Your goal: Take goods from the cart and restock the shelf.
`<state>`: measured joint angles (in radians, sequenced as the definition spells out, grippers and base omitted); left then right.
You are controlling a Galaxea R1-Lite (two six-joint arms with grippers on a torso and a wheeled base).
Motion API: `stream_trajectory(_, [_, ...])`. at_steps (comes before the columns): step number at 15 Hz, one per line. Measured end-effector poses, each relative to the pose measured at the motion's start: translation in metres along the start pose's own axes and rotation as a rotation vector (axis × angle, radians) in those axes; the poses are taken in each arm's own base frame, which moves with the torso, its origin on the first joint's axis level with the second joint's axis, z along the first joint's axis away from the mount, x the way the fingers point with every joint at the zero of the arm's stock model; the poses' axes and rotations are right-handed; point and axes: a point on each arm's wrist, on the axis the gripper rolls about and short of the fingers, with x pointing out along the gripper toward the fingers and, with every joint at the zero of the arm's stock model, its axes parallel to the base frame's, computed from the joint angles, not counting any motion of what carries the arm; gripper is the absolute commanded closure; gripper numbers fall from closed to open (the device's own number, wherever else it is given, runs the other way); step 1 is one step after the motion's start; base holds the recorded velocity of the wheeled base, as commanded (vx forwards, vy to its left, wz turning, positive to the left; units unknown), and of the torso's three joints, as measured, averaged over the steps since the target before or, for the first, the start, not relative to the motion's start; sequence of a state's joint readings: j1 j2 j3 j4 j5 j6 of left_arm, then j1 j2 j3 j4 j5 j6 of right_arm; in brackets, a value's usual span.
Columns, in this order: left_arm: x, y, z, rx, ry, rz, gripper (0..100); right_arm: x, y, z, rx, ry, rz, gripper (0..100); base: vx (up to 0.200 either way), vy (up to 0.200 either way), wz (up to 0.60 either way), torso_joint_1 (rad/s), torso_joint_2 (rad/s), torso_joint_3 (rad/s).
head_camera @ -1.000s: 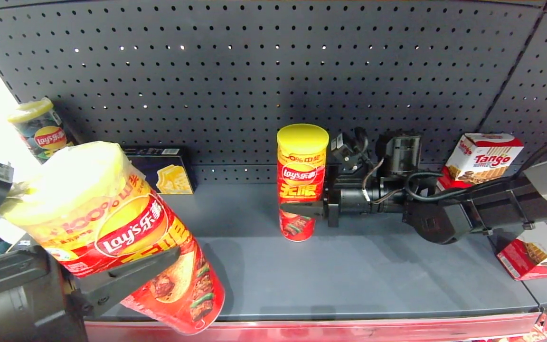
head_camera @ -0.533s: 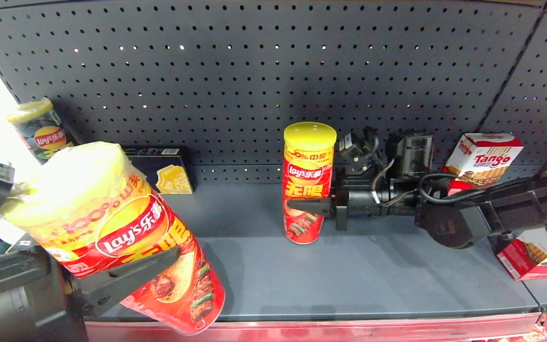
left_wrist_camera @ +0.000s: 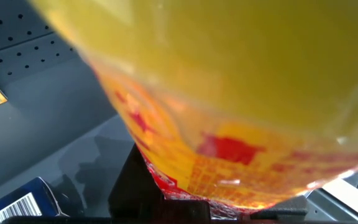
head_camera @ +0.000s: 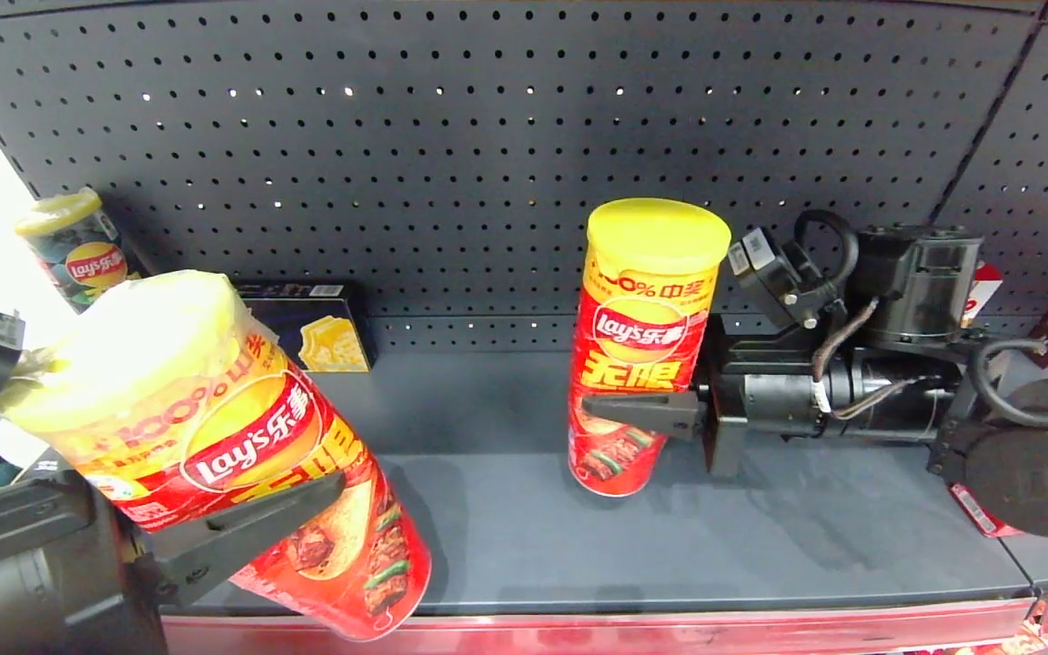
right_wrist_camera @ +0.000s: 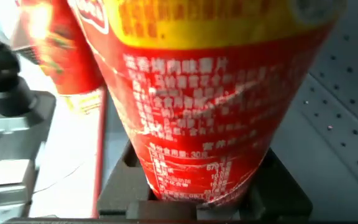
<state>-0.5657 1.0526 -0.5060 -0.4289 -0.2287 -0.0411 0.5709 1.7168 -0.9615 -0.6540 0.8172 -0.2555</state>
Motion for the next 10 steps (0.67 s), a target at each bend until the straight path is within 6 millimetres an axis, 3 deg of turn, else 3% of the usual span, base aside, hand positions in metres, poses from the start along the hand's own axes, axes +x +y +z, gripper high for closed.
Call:
stream_trajectory(5, [0.000,0.000,0.000,0.000,-0.001,0.001,100,-0.009,0.027,-0.010,-0.006,-0.002,0.002,100,0.000,0.000,0.00,0.000,0.00,0.000])
stream_trajectory(10, [0.000,0.000,0.000,-0.001,0.002,0.002,100,-0.005,0.031,-0.036,0.025,0.028,0.010,100,0.000,0.000,0.00,0.000,0.00,0.000])
